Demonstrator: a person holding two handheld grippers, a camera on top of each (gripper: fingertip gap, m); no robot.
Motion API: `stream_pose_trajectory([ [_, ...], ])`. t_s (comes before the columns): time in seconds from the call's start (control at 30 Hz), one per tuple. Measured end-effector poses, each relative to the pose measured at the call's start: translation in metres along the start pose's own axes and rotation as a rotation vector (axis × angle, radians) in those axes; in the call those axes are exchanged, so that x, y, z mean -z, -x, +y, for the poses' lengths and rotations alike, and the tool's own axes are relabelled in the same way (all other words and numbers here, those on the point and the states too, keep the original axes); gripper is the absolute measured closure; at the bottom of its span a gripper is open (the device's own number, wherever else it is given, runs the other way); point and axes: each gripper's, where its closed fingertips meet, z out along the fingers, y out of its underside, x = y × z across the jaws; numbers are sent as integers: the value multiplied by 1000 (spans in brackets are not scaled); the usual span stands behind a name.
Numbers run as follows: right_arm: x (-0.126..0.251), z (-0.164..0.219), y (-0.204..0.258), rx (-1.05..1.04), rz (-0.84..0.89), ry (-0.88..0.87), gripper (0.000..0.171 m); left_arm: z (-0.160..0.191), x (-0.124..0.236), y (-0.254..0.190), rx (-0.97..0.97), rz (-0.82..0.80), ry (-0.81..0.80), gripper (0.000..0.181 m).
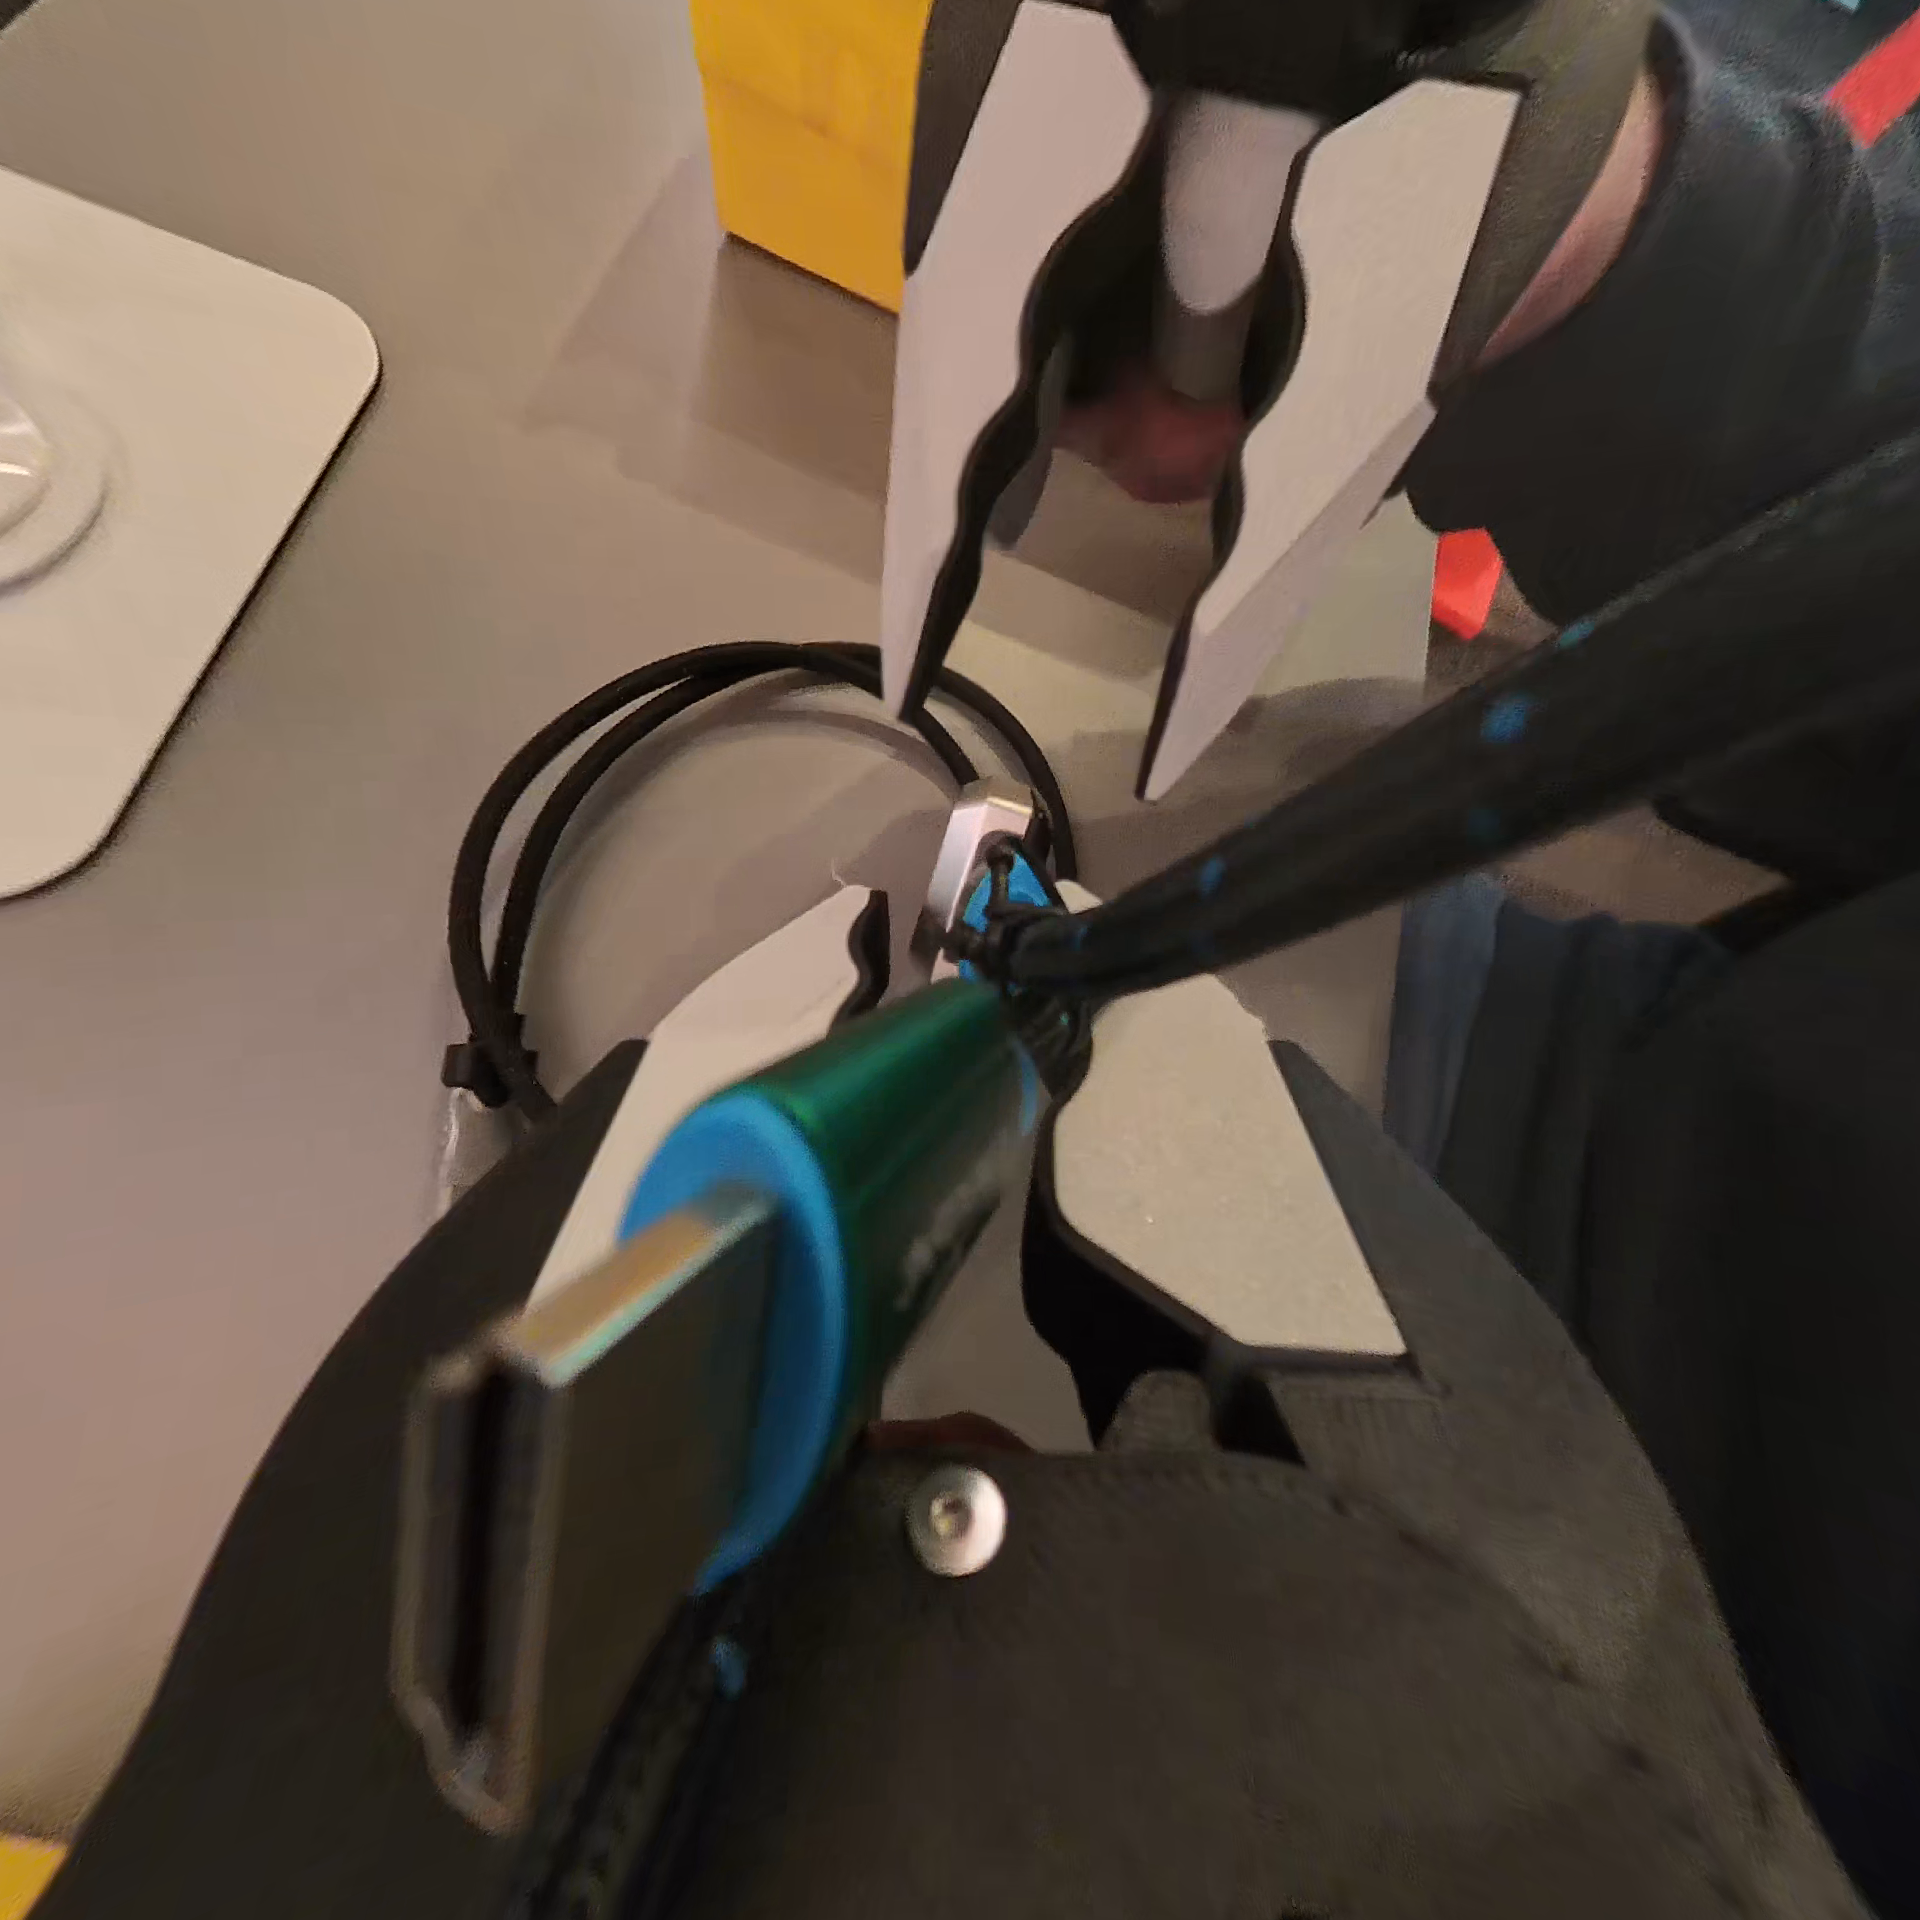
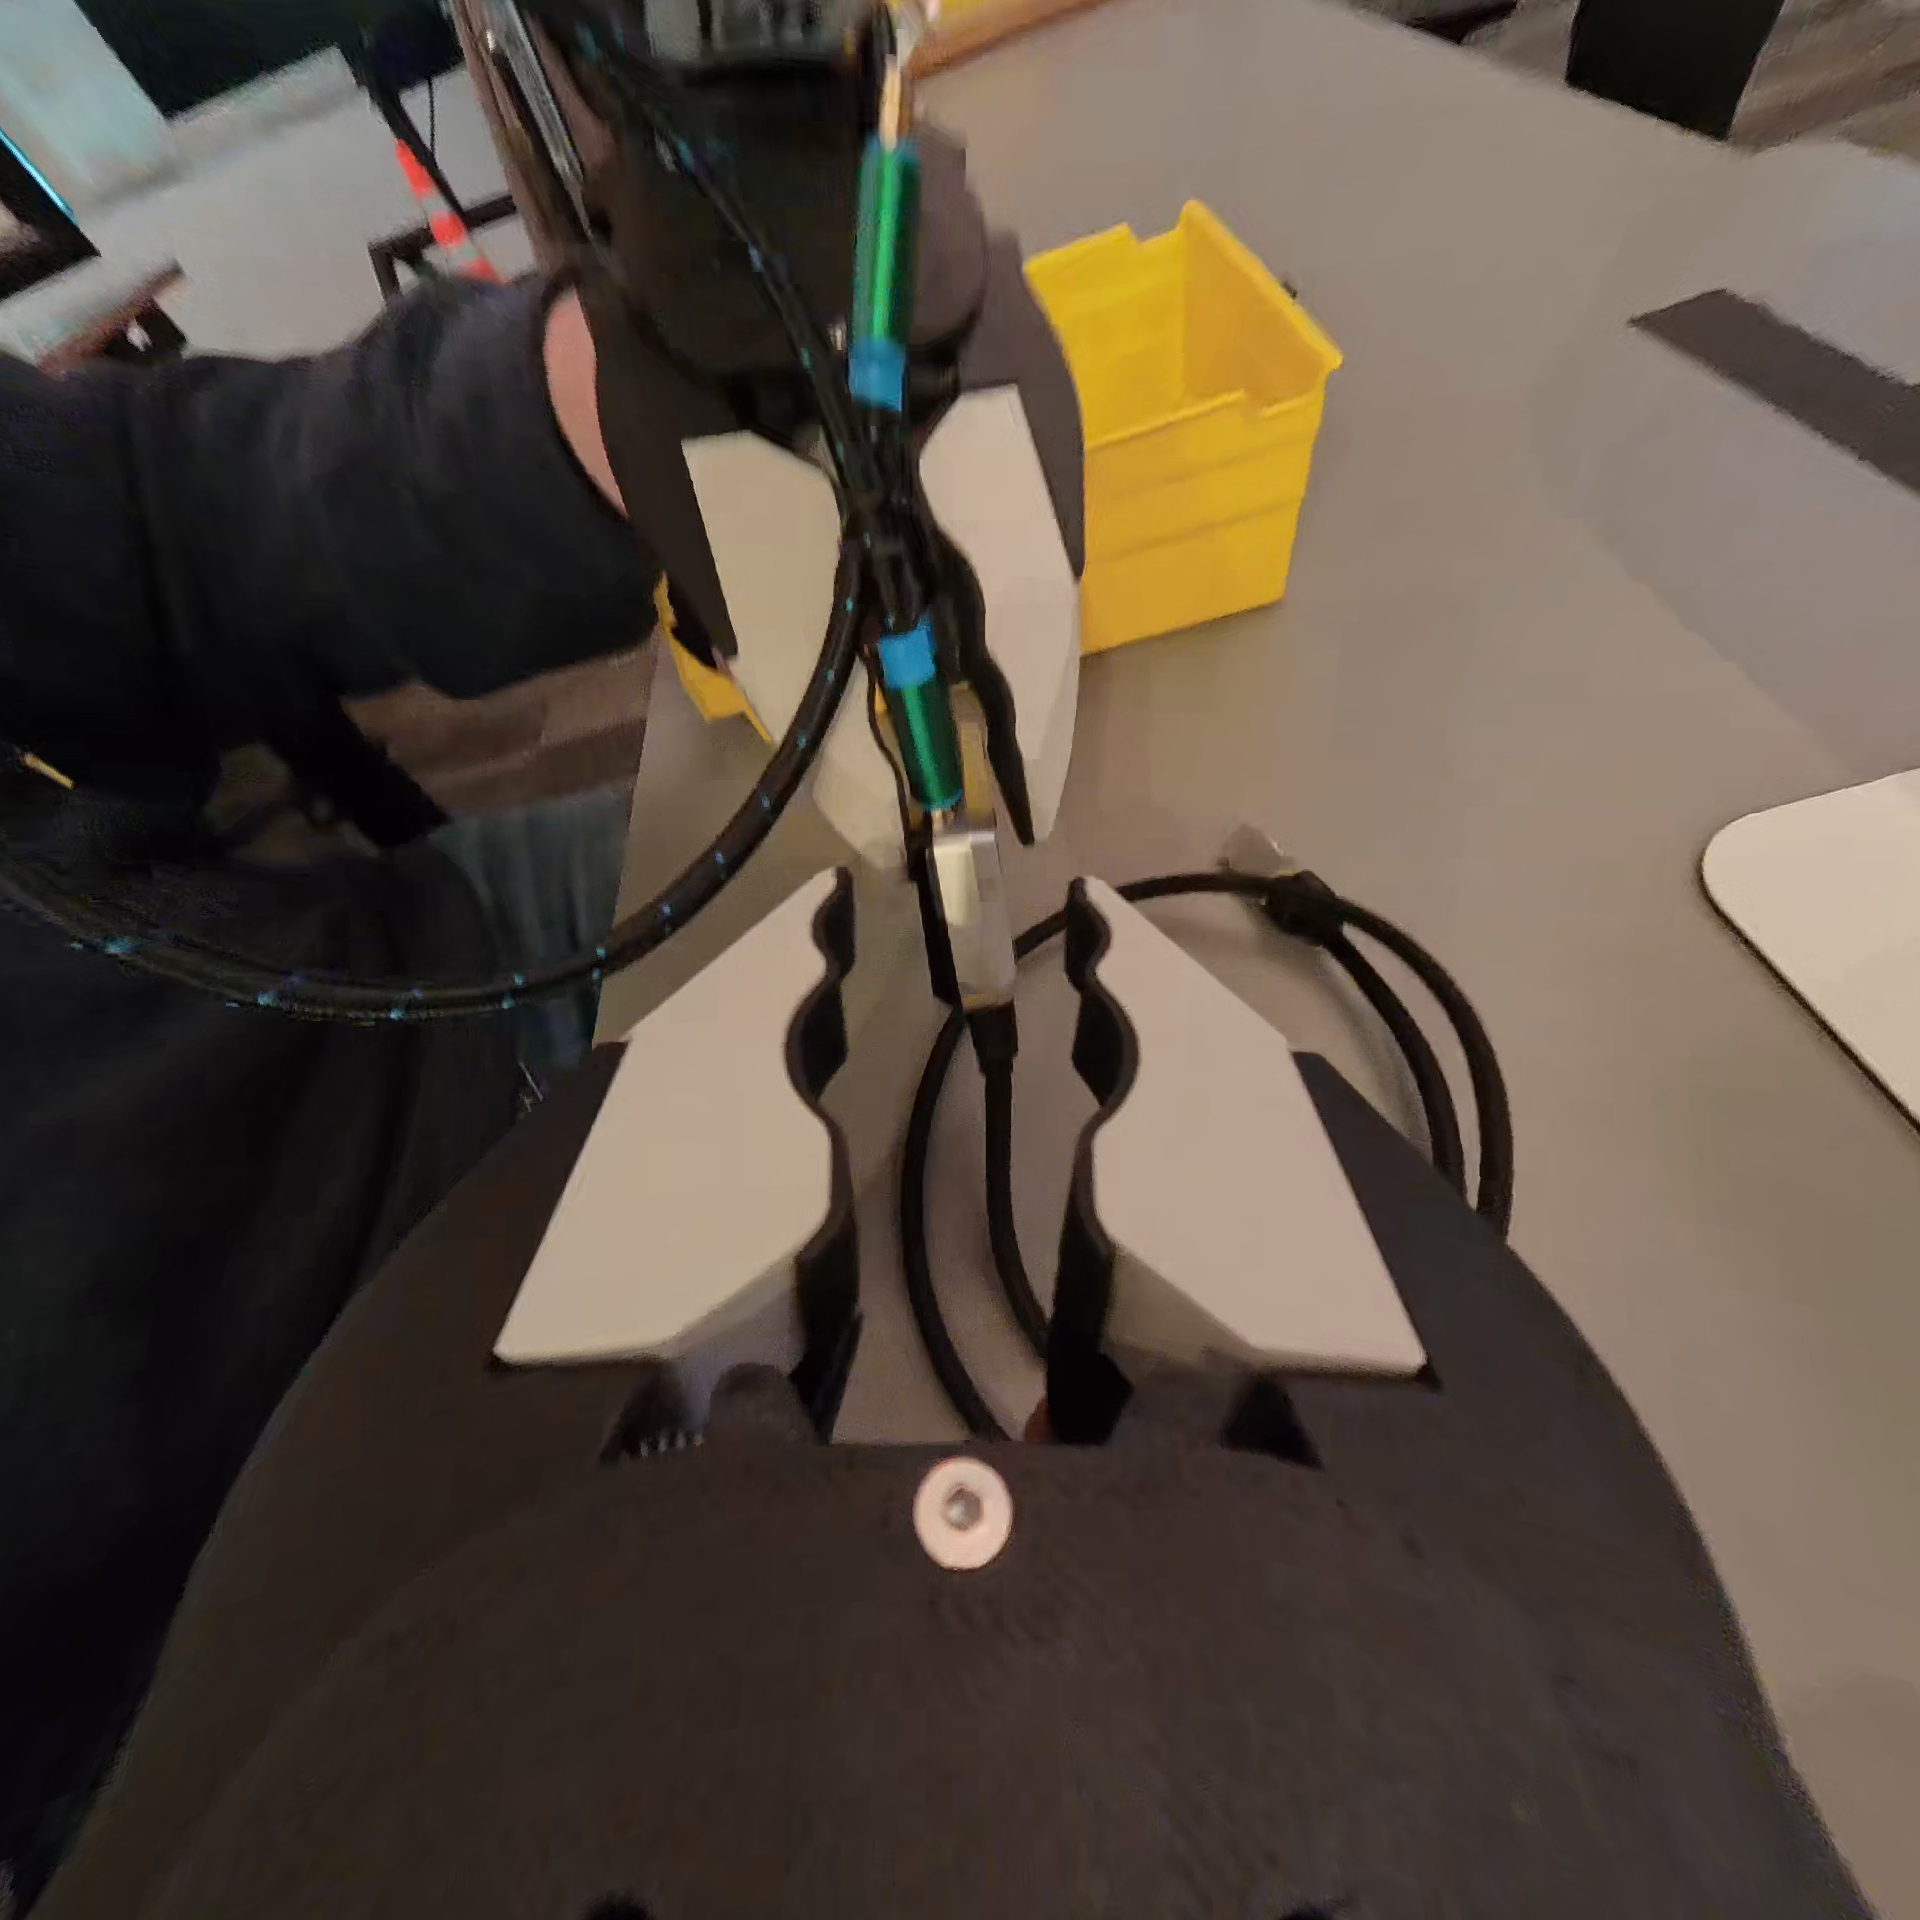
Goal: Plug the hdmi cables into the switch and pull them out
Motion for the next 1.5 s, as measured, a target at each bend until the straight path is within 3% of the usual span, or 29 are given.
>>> stream_pose_trajectory([
  [0.13, -19, 19, 13, 28, -71, 118, 133, -7, 10, -10, -90, 64, 103, 155],
  [0.2, -31, 23, 15, 35, -82, 122, 151, -7, 10, -13, -143, 83, 179, 156],
  [0.27, -38, 21, 19, -5, -112, 81, 153, -6, 11, -10, -176, 71, 254, 143],
  [0.37, -34, 3, 11, -137, -130, -90, 153, -25, 17, 9, -149, -19, 226, 123],
  [0.43, -29, -6, 3, -216, -121, -188, 153, -37, 23, 20, -116, -92, 186, 92],
  [0.57, -26, -11, -11, -352, -114, -313, 154, -42, 34, 30, -102, -252, 162, 60],
  [0.7, -16, -19, -18, -407, -113, -406, 154, -34, 42, 26, -36, -284, 148, 63],
  [0.83, -12, -25, -22, -437, -86, -468, 154, -8, 31, 24, 27, -384, 162, 52],
  [1.03, -26, -18, -13, -420, -57, -400, 154, 21, 3, 33, 45, -475, 178, 57],
  [1.1, -27, -14, -10, -397, -38, -358, 154, 20, 5, 36, -3, -456, 194, 74],
  [1.17, -27, -11, -8, -380, -11, -319, 154, 17, 5, 35, -48, -407, 215, 79],
  [1.33, -38, -1, 6, -360, -44, -189, 152, 11, -2, 30, -275, -353, 365, 77],
  [1.5, -53, -3, 14, -391, -114, -181, 152, 0, -16, 18, -540, -319, 535, 67],
])
